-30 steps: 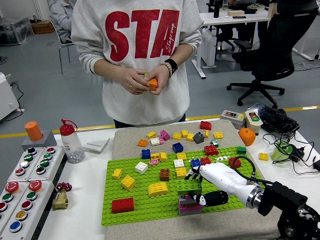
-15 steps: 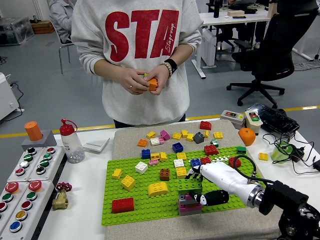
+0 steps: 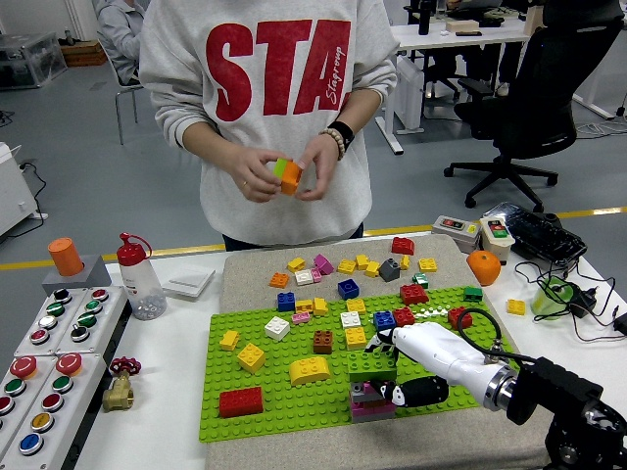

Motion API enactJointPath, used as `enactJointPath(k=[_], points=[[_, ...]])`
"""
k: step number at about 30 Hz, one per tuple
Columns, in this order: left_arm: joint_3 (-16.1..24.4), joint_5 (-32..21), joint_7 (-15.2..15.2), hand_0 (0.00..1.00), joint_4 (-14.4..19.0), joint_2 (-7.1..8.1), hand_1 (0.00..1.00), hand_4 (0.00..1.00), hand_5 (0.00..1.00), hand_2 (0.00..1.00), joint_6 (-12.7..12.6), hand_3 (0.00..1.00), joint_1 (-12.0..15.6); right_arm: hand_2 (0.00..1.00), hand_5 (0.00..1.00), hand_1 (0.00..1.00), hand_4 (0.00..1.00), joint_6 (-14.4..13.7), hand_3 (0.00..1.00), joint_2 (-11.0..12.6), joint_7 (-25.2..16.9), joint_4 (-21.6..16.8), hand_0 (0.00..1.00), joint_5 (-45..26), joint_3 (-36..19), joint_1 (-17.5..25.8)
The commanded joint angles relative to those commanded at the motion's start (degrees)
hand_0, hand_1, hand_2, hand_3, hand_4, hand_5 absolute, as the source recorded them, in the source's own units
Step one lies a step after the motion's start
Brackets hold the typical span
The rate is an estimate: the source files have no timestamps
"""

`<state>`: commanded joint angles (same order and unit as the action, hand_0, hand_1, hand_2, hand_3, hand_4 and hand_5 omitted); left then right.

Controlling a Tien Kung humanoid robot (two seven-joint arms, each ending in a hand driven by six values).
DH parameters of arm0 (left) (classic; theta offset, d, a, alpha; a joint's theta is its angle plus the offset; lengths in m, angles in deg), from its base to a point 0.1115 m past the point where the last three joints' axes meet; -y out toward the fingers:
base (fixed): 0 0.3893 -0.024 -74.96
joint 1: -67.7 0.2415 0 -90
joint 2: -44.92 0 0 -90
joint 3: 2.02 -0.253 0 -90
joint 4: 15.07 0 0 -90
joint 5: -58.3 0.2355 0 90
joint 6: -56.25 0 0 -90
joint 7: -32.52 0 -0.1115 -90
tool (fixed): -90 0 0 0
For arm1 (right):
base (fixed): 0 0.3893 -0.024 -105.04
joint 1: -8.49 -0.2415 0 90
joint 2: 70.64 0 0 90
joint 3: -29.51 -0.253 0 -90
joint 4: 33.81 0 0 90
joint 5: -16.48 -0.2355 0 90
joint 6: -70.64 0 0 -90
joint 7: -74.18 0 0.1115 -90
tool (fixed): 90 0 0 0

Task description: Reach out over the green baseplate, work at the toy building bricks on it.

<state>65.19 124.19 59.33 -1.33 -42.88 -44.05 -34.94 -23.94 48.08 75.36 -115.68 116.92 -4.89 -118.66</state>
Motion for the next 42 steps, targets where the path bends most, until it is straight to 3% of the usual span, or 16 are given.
enactJointPath(k=[31, 42], points=[[0.01, 0.18, 0.02, 0.63, -0.01, 0.06, 0.597, 0.311, 0.939, 0.606, 0.12, 0.411, -0.2, 0.538, 0.194, 0.545, 0.44, -0.74, 0.538, 0.66, -1.06, -1.07, 0.657, -0.5, -0.66, 1.21], [-0.03, 0.26, 0.07, 0.631, 0.0, 0.01, 0.598, 0.311, 0.939, 0.606, 0.18, 0.411, -0.16, 0.536, 0.194, 0.544, 0.439, -2.46, 0.537, 0.77, -3.48, -0.98, 0.666, -1.58, -0.69, 2.13]])
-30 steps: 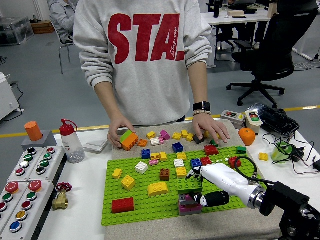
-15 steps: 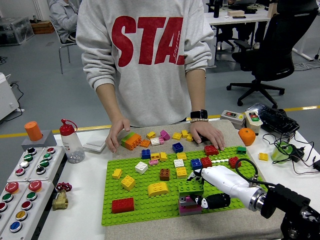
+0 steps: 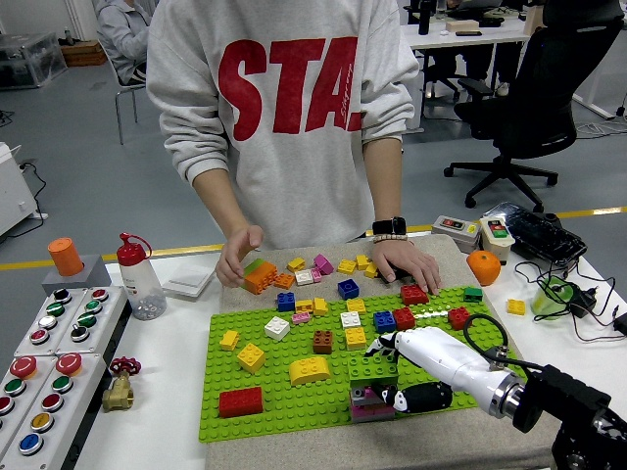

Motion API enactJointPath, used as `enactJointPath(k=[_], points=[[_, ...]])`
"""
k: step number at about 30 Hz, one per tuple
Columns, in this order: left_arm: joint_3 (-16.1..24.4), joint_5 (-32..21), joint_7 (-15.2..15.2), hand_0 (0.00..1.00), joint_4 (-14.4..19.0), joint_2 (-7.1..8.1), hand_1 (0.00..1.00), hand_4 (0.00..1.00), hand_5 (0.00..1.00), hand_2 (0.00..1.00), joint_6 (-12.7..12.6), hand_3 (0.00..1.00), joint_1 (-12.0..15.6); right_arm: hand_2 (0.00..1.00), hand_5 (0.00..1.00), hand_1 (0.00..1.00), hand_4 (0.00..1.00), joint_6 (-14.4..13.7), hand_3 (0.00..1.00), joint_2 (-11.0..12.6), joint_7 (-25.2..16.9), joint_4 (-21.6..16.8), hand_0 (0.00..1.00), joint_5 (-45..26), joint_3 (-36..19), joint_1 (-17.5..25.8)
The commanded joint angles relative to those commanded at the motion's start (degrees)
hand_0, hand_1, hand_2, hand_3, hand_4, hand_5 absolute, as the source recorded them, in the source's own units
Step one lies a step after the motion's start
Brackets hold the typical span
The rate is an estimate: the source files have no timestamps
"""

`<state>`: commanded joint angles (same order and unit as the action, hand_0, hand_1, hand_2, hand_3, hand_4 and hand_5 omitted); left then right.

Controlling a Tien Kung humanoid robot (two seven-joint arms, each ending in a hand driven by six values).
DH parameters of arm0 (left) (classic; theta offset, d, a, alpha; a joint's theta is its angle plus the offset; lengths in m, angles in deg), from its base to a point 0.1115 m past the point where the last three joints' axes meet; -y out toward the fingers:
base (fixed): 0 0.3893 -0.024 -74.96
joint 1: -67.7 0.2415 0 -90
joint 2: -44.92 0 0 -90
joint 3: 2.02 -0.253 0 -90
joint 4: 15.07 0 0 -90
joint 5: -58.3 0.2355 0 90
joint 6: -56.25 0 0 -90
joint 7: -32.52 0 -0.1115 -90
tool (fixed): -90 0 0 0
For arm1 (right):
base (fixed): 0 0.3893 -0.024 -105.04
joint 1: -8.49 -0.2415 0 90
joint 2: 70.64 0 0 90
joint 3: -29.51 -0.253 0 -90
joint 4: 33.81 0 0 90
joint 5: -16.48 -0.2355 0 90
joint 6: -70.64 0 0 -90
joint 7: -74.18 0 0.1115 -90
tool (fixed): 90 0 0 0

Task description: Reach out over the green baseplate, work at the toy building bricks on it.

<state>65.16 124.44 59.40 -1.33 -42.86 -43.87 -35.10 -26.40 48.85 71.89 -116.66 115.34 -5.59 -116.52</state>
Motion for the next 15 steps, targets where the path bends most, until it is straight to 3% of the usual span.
enactJointPath(k=[15], points=[[0.08, 0.11, 0.04, 0.633, 0.01, -0.07, 0.598, 0.311, 0.939, 0.607, 0.03, 0.412, 0.01, 0.537, 0.193, 0.547, 0.435, -1.7, 0.536, -0.48, -1.93, 1.01, 0.673, -1.06, 0.47, -0.12]])
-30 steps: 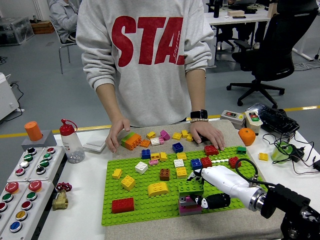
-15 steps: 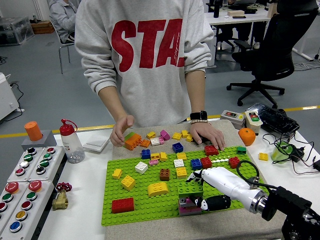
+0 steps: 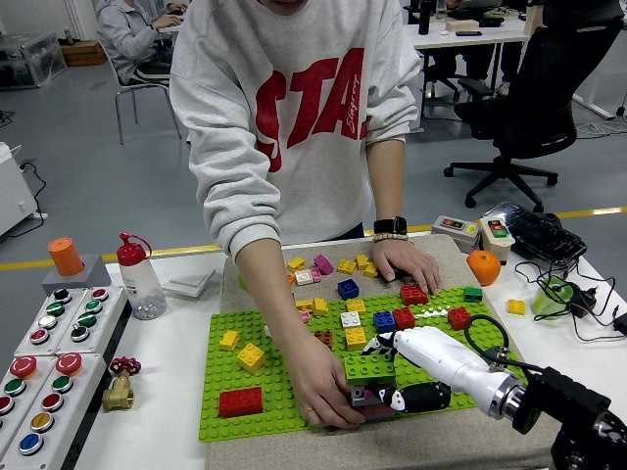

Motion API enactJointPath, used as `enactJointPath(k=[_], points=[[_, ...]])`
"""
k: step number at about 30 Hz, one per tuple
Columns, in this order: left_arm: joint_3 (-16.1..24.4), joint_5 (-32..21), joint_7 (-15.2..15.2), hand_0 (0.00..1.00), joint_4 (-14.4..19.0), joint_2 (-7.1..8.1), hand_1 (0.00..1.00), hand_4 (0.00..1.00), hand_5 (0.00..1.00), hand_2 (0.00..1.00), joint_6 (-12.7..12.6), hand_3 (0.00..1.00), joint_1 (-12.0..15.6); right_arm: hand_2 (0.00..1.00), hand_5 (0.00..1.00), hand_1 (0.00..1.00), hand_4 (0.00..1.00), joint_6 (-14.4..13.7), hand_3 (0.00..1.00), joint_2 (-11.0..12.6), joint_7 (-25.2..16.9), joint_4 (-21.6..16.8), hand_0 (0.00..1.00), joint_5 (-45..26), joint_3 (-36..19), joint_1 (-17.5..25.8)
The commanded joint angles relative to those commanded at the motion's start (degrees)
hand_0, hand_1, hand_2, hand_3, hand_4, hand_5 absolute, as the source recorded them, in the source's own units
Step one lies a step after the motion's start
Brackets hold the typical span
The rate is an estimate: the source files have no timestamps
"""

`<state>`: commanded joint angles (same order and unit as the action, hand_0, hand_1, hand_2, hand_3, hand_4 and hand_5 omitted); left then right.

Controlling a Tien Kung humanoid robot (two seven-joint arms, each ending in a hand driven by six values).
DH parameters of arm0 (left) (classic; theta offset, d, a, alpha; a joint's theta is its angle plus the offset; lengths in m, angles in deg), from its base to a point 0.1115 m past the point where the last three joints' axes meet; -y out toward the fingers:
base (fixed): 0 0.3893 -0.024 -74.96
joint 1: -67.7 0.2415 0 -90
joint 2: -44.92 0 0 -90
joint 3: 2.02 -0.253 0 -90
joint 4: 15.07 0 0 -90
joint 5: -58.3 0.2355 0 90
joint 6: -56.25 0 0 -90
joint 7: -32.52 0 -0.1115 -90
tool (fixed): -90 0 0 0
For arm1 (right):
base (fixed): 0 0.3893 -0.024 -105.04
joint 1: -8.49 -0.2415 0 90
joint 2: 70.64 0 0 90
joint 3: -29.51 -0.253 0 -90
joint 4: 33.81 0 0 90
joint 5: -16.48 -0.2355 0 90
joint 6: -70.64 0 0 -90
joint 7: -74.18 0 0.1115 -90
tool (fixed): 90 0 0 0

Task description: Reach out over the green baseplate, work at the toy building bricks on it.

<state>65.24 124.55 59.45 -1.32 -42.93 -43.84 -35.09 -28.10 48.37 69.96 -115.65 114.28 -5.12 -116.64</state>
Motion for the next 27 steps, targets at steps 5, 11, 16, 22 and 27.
enactJointPath(k=[5, 11, 16, 22, 27], points=[[0.05, 0.06, 0.04, 0.633, 0.01, 0.0, 0.599, 0.312, 0.942, 0.607, 0.02, 0.412, 0.01, 0.538, 0.19, 0.547, 0.43, -0.32, 0.537, -0.17, -0.22, 0.3, 0.674, -0.12, -0.18, -0.03], [0.13, 0.18, 0.11, 0.632, 0.02, 0.01, 0.598, 0.31, 0.941, 0.608, 0.03, 0.411, 0.05, 0.537, 0.183, 0.548, 0.424, -1.04, 0.536, -0.15, -0.86, 0.46, 0.676, -0.58, -0.31, 0.06], [0.19, 0.29, 0.12, 0.632, 0.01, 0.01, 0.599, 0.31, 0.941, 0.608, 0.05, 0.413, 0.04, 0.538, 0.178, 0.551, 0.418, -1.74, 0.537, -0.17, -1.65, 0.95, 0.677, -0.94, -0.15, 0.34], [0.22, 0.33, 0.13, 0.633, 0.01, -0.01, 0.599, 0.309, 0.941, 0.609, 0.05, 0.413, 0.08, 0.538, 0.173, 0.556, 0.415, -2.08, 0.536, -0.24, -2.19, 1.43, 0.691, -1.21, 0.02, 0.5], [0.23, 0.43, 0.23, 0.633, 0.03, -0.03, 0.599, 0.309, 0.941, 0.609, 0.09, 0.413, 0.14, 0.538, 0.173, 0.556, 0.415, -2.26, 0.536, -0.51, -2.63, 2.3, 0.691, -1.3, 0.34, 0.5]])
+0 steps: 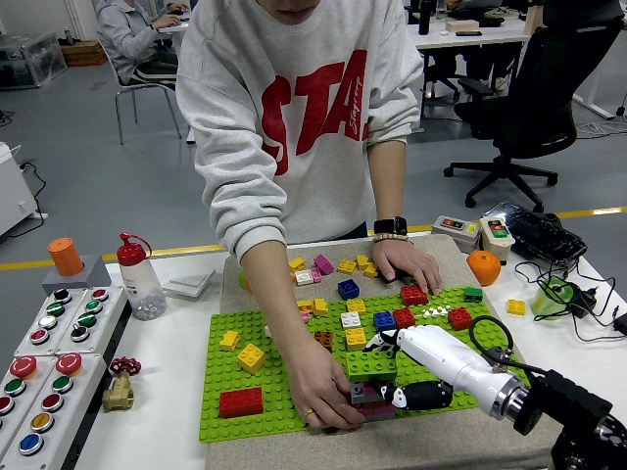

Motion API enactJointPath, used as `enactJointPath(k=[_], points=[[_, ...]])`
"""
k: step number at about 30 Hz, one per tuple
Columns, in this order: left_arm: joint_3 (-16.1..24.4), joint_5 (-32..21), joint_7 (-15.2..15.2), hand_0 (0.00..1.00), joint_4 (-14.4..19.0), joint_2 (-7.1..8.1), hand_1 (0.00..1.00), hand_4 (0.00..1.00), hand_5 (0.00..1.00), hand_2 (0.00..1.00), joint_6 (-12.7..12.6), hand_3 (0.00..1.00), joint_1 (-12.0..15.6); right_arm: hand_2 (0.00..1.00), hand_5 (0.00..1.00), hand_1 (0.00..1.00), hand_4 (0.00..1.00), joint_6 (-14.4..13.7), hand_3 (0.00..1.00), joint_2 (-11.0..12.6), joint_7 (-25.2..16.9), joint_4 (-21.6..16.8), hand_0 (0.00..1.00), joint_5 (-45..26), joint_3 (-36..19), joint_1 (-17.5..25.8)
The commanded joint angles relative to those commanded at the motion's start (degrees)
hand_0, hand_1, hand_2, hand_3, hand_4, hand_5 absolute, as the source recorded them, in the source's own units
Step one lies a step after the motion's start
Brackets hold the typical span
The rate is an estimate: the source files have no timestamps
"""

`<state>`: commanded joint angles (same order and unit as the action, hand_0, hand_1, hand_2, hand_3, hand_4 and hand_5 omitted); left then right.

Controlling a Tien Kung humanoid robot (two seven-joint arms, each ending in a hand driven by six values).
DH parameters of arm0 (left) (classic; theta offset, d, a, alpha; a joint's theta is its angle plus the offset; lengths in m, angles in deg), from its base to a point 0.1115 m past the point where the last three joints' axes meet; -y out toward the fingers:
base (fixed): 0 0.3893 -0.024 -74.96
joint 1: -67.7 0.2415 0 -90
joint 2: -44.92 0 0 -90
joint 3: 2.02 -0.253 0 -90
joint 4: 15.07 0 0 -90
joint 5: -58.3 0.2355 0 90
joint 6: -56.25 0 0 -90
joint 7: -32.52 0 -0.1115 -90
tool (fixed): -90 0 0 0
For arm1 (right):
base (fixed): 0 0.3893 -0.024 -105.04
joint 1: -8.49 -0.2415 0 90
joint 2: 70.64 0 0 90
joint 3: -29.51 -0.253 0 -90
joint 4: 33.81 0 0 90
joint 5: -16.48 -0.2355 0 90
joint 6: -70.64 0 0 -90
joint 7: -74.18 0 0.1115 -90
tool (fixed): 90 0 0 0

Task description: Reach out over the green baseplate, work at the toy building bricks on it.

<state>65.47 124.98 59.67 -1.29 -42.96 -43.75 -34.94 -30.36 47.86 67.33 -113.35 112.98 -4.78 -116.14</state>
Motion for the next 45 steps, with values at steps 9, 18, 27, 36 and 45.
enactJointPath(k=[9, 18, 27, 36, 45], points=[[-0.14, 0.04, 0.22, 0.633, -0.01, 0.03, 0.6, 0.309, 0.941, 0.609, 0.17, 0.413, -0.05, 0.543, 0.17, 0.65, 0.415, -0.78, 0.538, -0.29, -0.43, 1.34, 0.816, 0.3, 0.31, -0.16], [-0.18, 0.1, 0.28, 0.634, -0.02, 0.07, 0.6, 0.309, 0.942, 0.608, 0.27, 0.413, -0.2, 0.544, 0.168, 0.681, 0.413, -0.94, 0.54, -0.21, -0.31, 1.13, 0.899, 0.48, 0.08, -0.16], [-0.16, 0.19, 0.32, 0.633, -0.03, 0.08, 0.6, 0.309, 0.944, 0.609, 0.32, 0.414, -0.21, 0.546, 0.16, 0.694, 0.411, -0.91, 0.54, -0.19, -0.17, 1.16, 0.92, 0.6, 0.12, -0.11], [-0.15, 0.28, 0.39, 0.634, -0.03, 0.09, 0.6, 0.309, 0.945, 0.61, 0.41, 0.413, -0.27, 0.546, 0.158, 0.697, 0.411, -0.8, 0.541, -0.3, -0.12, 1.44, 0.929, 0.33, 0.04, -0.05], [-0.14, 0.39, 0.51, 0.634, -0.03, 0.11, 0.599, 0.308, 0.943, 0.61, 0.51, 0.413, -0.31, 0.548, 0.154, 0.695, 0.412, 0.24, 0.542, -0.21, 0.66, 1.08, 0.931, -2.47, -0.29, -0.04]])
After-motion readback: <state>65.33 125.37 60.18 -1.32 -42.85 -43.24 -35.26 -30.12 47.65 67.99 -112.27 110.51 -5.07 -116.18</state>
